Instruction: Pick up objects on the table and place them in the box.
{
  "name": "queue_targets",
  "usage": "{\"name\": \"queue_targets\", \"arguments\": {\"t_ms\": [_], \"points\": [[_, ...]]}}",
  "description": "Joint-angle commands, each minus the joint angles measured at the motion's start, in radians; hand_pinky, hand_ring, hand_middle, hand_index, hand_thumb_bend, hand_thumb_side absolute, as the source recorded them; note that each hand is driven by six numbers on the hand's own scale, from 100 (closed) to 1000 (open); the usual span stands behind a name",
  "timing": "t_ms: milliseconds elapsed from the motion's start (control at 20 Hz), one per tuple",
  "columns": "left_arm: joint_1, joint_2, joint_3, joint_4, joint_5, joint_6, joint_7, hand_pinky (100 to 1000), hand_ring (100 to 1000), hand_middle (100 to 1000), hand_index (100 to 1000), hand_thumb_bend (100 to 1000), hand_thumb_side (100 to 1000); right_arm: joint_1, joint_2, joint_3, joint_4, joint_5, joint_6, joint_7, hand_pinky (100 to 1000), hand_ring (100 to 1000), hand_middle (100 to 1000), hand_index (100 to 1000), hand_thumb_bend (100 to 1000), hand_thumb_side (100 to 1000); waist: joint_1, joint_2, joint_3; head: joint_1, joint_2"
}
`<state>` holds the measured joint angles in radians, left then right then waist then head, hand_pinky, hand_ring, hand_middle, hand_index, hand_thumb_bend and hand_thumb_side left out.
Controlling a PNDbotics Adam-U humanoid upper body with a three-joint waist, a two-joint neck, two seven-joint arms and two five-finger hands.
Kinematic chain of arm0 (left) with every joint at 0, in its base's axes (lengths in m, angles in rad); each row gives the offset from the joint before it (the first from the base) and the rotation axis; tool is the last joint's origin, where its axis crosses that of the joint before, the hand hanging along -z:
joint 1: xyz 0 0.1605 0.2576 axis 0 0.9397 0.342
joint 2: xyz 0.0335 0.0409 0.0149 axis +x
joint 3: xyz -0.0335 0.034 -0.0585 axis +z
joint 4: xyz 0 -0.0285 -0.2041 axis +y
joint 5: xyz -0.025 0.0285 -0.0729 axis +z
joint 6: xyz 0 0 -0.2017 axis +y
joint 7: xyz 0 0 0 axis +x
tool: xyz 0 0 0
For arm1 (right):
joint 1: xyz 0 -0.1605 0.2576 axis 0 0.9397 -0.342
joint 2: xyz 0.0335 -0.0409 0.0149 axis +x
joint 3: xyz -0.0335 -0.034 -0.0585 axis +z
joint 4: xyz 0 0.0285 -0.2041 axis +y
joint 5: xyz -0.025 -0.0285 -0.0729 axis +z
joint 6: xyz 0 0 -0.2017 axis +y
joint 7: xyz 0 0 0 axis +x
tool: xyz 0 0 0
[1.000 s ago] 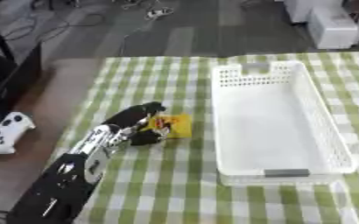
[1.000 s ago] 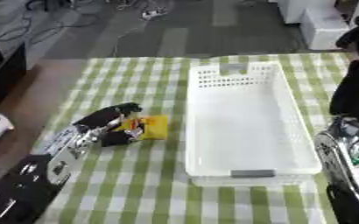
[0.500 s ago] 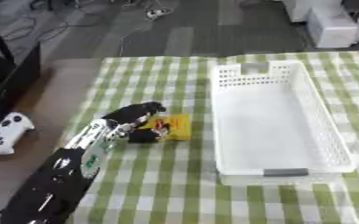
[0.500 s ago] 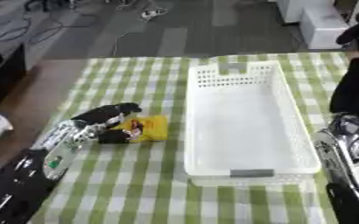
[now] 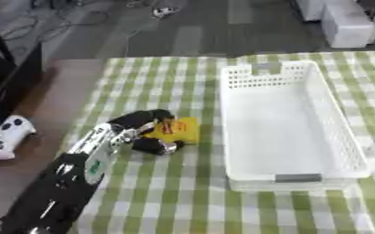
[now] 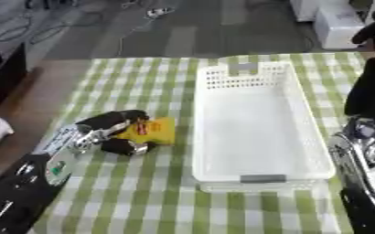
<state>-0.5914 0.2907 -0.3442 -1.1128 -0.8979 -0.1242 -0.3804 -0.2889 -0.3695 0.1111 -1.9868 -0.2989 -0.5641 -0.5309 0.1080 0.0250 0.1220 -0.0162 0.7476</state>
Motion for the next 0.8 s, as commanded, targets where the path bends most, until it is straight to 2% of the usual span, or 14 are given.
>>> {"name": "queue_targets", "arguments": {"t_ms": [50,800], "points": [[-0.017,0.016,0.007,-0.005,0.004,-0.011,-0.001,1000,1000,1000,1000,380,866,-0.021,-0.008,-0.003,-0.013,0.000,-0.008,-0.013,325,507,539,638,100,796,-0.004,-0.009,-0.001,0.006,0.004],[-0.015,0.010,0.022,0.054,-0.039,-0.026,0.044,1000,1000,1000,998,383,841,-0.027,-0.005,-0.004,-0.013,0.000,-0.007,-0.015,325,507,538,638,100,796,-0.007,-0.004,-0.006,0.018,0.018]]}}
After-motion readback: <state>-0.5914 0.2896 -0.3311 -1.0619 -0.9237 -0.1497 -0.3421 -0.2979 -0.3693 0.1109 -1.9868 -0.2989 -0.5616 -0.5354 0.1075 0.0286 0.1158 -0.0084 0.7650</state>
